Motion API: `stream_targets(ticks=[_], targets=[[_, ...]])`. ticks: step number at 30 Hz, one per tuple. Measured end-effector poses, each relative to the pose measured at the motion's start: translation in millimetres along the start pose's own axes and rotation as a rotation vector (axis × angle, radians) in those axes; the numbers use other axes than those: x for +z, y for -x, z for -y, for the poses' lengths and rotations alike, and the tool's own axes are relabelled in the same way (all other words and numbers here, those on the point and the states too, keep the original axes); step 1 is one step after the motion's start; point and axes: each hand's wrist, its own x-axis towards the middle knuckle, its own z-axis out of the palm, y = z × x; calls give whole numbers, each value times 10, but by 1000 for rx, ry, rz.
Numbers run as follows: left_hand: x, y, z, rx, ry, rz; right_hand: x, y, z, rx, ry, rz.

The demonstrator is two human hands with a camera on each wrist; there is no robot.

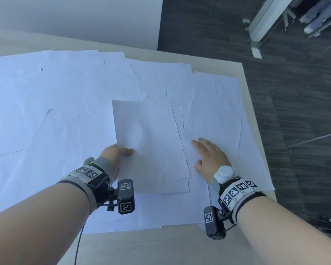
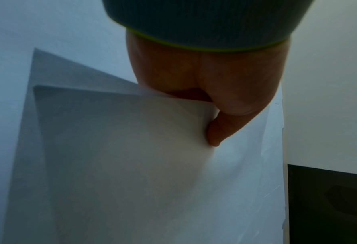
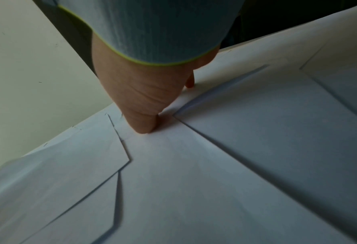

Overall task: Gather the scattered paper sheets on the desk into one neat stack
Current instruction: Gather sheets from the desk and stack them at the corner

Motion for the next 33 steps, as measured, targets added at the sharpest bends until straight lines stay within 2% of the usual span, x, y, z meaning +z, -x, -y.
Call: stream_targets(ticks=[20,24,33], targets=[[-11,-21,21,24,17,32,-36,22,45,33,-67,-63],[-11,-15,17,26,21,31,-56,46,27,15,-48,-16],[-16,-14,15,28,26,26,-53,52,10,-1,-48,-63]])
